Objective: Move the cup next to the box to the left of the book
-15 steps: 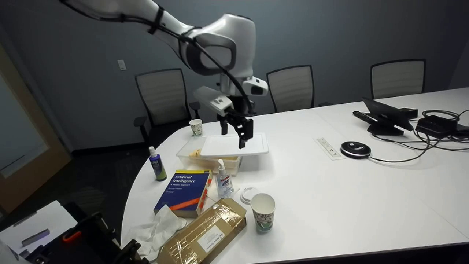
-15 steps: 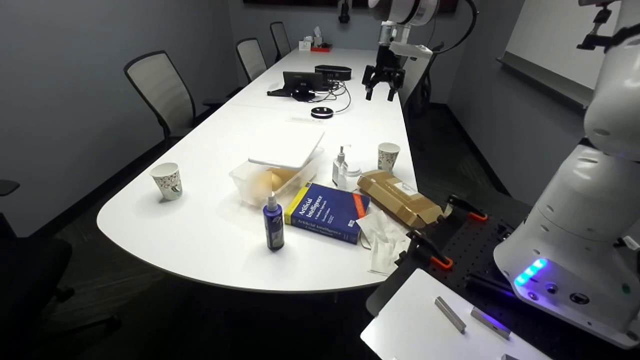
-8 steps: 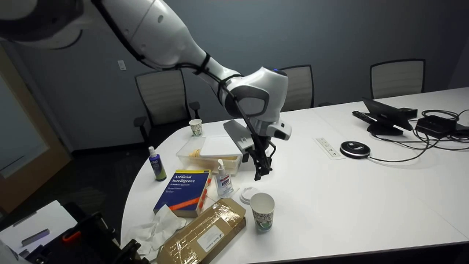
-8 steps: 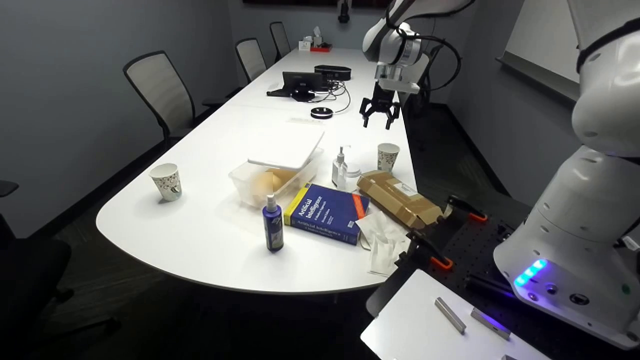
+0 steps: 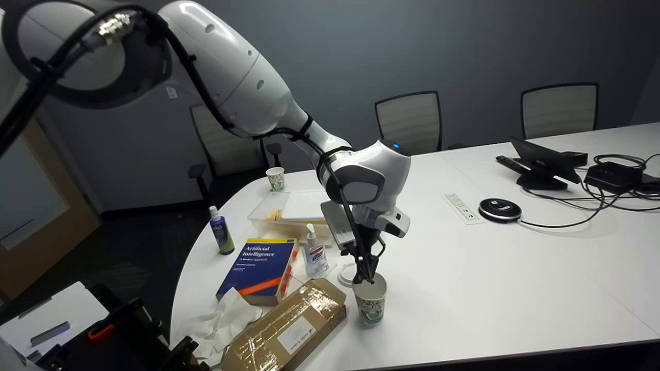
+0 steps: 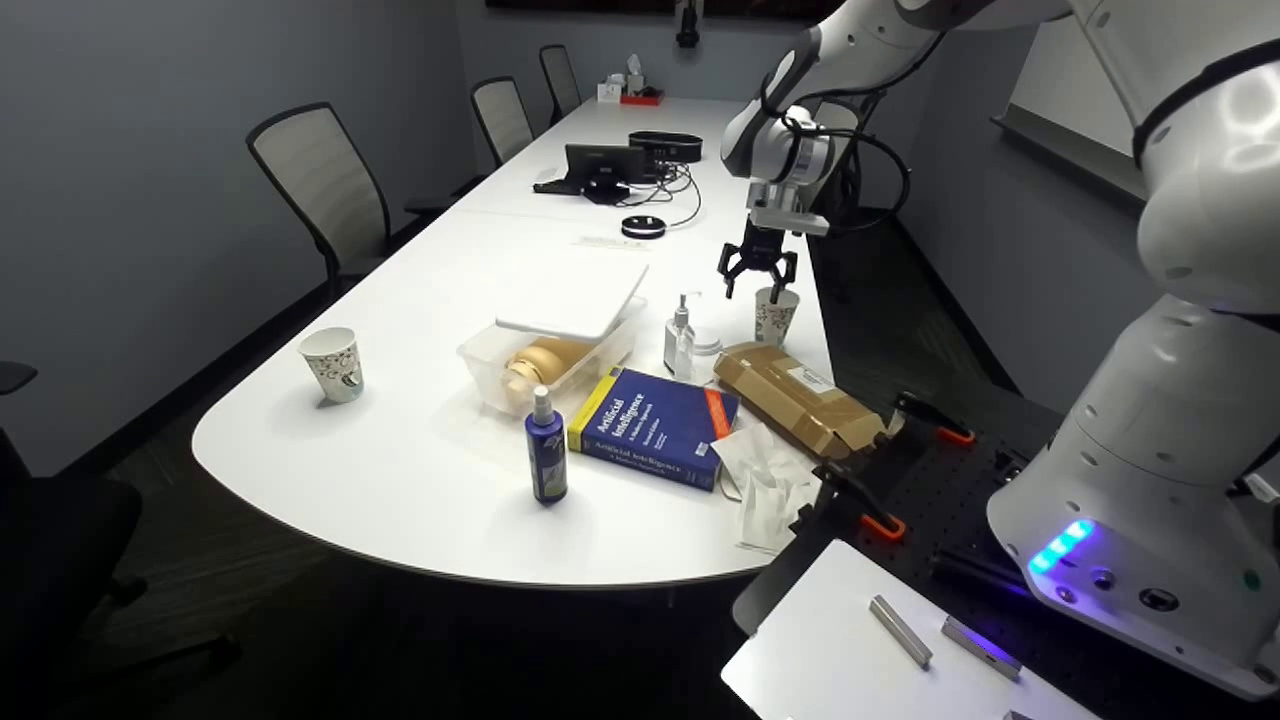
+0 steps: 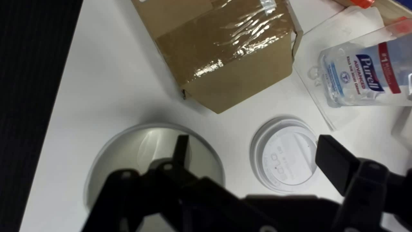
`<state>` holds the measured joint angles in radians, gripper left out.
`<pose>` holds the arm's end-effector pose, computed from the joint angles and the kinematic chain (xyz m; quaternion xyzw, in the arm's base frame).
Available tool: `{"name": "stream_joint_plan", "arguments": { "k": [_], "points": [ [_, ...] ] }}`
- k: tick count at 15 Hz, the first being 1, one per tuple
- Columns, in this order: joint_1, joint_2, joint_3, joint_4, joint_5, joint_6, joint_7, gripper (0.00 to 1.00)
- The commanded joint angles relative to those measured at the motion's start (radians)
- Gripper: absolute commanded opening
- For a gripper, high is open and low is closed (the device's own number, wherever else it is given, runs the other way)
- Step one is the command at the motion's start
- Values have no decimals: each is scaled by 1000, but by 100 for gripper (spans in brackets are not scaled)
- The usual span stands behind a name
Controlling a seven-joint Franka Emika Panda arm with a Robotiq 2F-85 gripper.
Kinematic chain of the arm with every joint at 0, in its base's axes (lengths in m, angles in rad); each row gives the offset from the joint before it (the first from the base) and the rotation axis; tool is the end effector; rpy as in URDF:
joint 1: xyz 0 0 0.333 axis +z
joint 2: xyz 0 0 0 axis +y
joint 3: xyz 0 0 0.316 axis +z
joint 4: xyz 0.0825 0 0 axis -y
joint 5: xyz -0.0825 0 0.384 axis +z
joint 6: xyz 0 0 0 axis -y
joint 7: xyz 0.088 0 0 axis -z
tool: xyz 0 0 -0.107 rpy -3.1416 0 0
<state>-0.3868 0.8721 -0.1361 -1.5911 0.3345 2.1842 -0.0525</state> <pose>0.5798 -0.3113 0.1031 -0.9348 0.3234 0.1059 0.1019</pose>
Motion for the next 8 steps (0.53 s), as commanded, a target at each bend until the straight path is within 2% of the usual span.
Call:
{"name": "stream_joint_plan", "arguments": {
  "k": [1,5,6,8],
  "points": [
    [-17,46,15,14,19,50,32,100],
    [-30,74,19,13,25,87,47,100],
    [-33,79,20,14,25,92,48,81],
    [-40,83,23,19,28,97,51,66]
  ]
}}
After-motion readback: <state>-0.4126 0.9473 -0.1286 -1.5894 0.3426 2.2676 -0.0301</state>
